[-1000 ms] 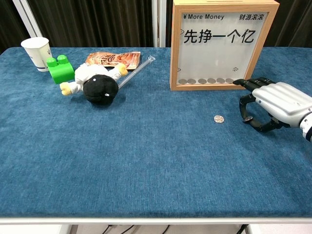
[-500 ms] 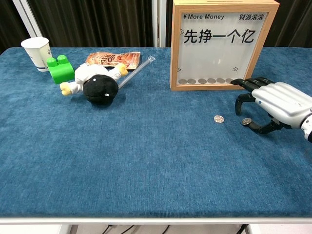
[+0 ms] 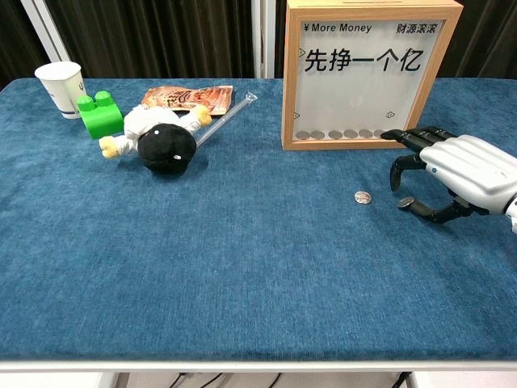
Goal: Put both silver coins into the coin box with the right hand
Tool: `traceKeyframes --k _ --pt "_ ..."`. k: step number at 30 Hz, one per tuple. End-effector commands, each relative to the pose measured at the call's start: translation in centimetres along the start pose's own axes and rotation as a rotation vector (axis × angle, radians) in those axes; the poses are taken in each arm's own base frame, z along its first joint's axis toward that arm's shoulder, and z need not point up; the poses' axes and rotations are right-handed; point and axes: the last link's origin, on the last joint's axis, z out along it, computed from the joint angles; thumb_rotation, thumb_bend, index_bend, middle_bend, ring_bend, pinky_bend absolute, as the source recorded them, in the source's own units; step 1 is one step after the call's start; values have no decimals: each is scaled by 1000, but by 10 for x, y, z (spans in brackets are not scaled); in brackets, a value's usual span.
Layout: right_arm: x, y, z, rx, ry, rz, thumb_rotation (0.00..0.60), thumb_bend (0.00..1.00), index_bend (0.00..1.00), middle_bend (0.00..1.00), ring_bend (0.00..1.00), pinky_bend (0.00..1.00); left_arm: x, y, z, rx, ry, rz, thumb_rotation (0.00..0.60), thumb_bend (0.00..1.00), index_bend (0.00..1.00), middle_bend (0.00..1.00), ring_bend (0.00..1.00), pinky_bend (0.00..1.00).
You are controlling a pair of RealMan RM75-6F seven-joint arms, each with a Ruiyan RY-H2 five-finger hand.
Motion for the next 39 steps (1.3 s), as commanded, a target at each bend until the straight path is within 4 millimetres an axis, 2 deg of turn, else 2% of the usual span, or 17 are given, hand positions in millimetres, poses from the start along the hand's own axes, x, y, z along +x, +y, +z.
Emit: traceKeyframes --k 1,19,26,30,39 --pt "0 0 0 3 -3 1 600 337 468 42 0 0 0 0 0 0 0 2 600 66 55 0 0 0" --pt "0 -2 2 13 -3 8 600 361 611 61 0 0 1 -1 -1 3 3 1 600 66 55 0 0 0" --pt "7 -1 2 18 33 26 600 381 653 67 0 0 0 -2 -2 5 2 -4 600 67 55 0 0 0" --pt "23 2 -8 29 88 42 600 381 657 68 0 0 1 -2 -3 5 5 -6 600 67 55 0 0 0" --pt "89 14 -53 37 297 88 600 381 685 87 0 0 1 0 -2 -12 6 -16 600 66 55 0 0 0"
